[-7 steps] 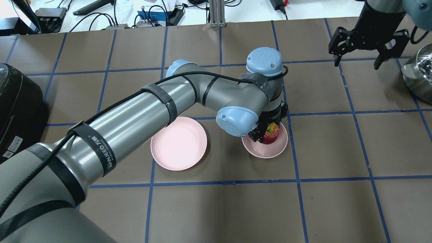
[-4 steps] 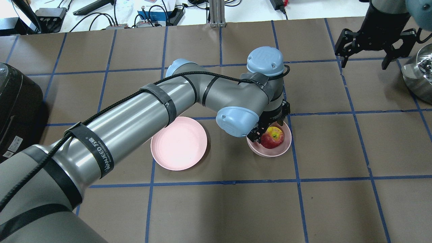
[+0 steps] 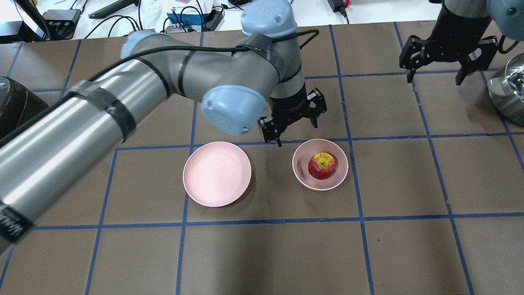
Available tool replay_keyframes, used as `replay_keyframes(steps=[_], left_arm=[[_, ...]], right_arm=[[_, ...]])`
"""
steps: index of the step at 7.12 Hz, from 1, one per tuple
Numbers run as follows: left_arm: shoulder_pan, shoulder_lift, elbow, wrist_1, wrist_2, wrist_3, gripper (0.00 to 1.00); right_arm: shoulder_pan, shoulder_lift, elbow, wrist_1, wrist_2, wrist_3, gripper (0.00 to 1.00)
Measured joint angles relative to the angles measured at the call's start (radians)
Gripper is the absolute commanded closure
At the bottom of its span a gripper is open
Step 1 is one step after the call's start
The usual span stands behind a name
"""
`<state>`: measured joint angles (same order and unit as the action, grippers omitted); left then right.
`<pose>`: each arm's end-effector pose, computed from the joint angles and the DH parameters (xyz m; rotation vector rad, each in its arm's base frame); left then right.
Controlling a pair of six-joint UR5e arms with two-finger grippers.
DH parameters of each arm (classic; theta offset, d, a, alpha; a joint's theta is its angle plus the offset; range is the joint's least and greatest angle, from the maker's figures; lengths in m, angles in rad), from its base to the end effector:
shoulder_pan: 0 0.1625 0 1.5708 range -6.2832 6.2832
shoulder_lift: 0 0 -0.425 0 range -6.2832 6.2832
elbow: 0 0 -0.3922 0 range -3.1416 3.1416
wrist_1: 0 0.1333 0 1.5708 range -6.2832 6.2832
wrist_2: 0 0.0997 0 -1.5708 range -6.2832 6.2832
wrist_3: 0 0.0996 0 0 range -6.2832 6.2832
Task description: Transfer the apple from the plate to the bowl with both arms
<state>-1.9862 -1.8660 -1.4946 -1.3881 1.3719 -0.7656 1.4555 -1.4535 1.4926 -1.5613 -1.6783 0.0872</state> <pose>-0.3831 -0.4896 0.3827 0.5261 -2.9426 -0.2111 0.0601 -0.5470 0.4655 -0.3027 -3.0187 -0.0760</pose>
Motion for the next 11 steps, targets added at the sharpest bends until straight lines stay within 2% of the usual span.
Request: replay_keyframes(steps=[2, 5, 7, 11], left_arm=[[0.144, 0.14, -0.006, -0.151, 0.061, 0.378, 0.0], [0.321, 0.244, -0.014, -0.201, 0.2, 0.813, 0.0], [0.371, 0.271, -0.013, -0.241, 0.218, 0.914, 0.0], [0.389, 0.288, -0.017, -0.278, 0.215, 0.925, 0.0]], right_arm=[[0.089, -0.003, -0.002, -0.036, 0.049, 0.007, 0.0], [0.132, -0.002, 0.0, -0.065, 0.091, 0.008, 0.0], [0.133, -0.003, 0.002, -0.065, 0.093, 0.008, 0.0], [0.131, -0.004, 0.004, -0.065, 0.094, 0.008, 0.0]])
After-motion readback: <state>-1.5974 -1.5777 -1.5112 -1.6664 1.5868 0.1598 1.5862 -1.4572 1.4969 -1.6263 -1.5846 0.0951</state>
